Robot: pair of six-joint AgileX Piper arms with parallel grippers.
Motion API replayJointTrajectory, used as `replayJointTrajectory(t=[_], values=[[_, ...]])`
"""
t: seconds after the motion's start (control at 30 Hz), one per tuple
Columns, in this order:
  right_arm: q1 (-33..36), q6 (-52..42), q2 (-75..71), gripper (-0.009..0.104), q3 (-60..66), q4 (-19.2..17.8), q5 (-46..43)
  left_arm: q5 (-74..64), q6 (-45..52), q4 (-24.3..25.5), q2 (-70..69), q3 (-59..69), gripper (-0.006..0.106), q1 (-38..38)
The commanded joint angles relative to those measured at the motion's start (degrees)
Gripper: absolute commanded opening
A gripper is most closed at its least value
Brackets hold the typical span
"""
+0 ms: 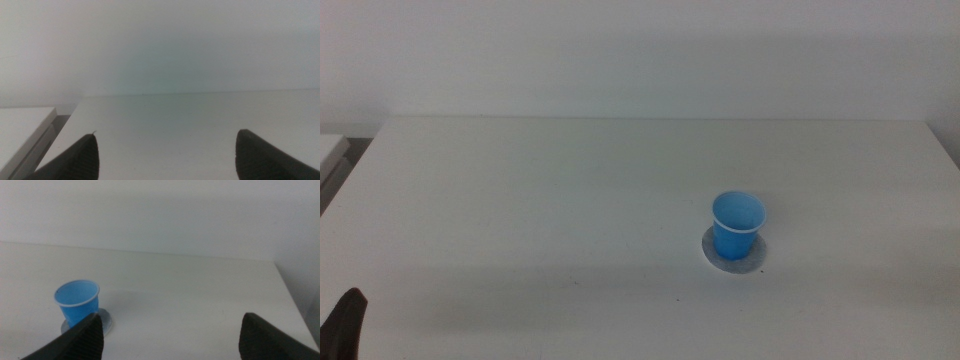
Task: Place an empty cup on a cup mat.
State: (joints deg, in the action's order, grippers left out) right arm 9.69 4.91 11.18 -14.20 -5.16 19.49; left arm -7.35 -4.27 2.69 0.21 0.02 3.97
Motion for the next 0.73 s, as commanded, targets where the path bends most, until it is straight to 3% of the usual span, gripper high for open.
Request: replayJointTrajectory(t=[0.0, 0.1, 0.33, 0.7], values=[[-0.5, 1.1, -0.8, 0.092, 2.9, -1.1, -3.4, 0.7, -0.2, -0.1, -0.2, 0.0, 0.094, 0.1], [-0.5, 1.1, -2.4, 0.092, 7.2, -0.5, -7.9, 0.7, -0.2, -0.1, -0.2, 0.0, 0.094, 0.1], [-0.5, 1.1, -8.3, 0.092, 14.1, -0.5, -8.7, 0.7, -0.2, -0.1, -0.2, 0.0, 0.094, 0.1], [-0.5, 1.1, -11.2, 0.091, 14.2, -0.3, -7.5, 0.7, -0.2, -0.1, -0.2, 0.0, 0.094, 0.1]])
